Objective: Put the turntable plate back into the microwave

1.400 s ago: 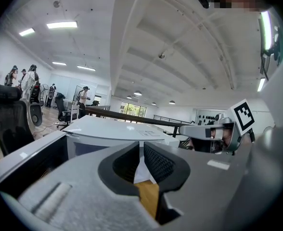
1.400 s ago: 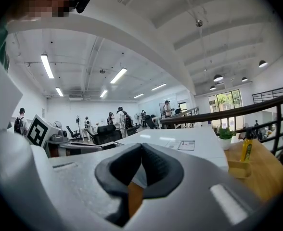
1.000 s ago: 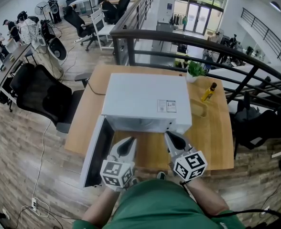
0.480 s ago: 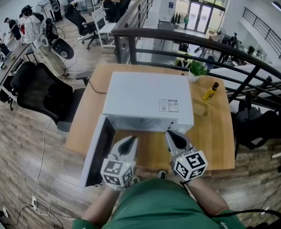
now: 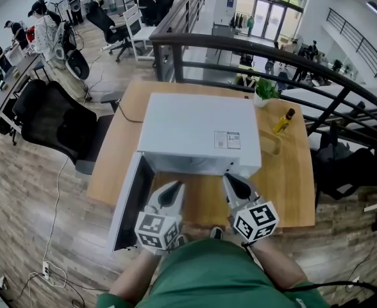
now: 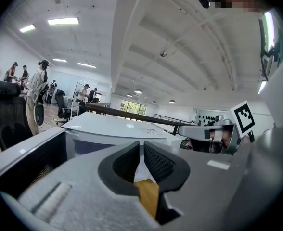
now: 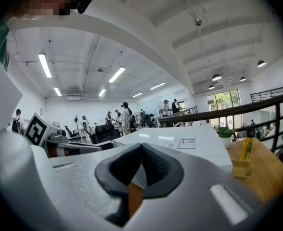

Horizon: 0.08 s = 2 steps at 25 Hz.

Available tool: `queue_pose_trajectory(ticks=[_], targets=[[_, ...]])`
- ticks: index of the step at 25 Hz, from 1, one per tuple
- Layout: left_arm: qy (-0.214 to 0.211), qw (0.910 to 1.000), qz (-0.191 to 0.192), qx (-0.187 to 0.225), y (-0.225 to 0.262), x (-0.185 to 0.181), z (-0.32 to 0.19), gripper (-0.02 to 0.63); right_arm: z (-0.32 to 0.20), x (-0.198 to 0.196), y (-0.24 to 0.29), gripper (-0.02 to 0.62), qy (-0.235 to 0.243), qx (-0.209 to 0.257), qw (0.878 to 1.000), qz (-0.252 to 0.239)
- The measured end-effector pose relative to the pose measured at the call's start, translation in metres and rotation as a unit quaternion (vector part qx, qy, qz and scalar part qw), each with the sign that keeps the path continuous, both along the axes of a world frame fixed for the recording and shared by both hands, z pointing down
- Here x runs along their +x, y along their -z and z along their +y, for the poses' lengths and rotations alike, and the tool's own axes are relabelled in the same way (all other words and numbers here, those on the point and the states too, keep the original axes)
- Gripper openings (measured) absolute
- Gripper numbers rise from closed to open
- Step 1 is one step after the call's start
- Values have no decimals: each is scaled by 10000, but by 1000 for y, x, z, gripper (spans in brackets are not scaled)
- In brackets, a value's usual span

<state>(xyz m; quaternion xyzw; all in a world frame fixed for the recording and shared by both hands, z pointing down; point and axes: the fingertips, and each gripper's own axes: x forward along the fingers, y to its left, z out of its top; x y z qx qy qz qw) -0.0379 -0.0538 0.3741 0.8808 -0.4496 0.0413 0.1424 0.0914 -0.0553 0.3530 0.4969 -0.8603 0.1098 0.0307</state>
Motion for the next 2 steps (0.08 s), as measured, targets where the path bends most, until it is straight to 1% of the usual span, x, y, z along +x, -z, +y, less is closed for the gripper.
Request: queue_pose_trajectory(ticks=[2], targets=[[8, 10000, 12, -15, -1, 0, -2, 38, -1, 1, -1, 3, -10, -11, 10000, 1]])
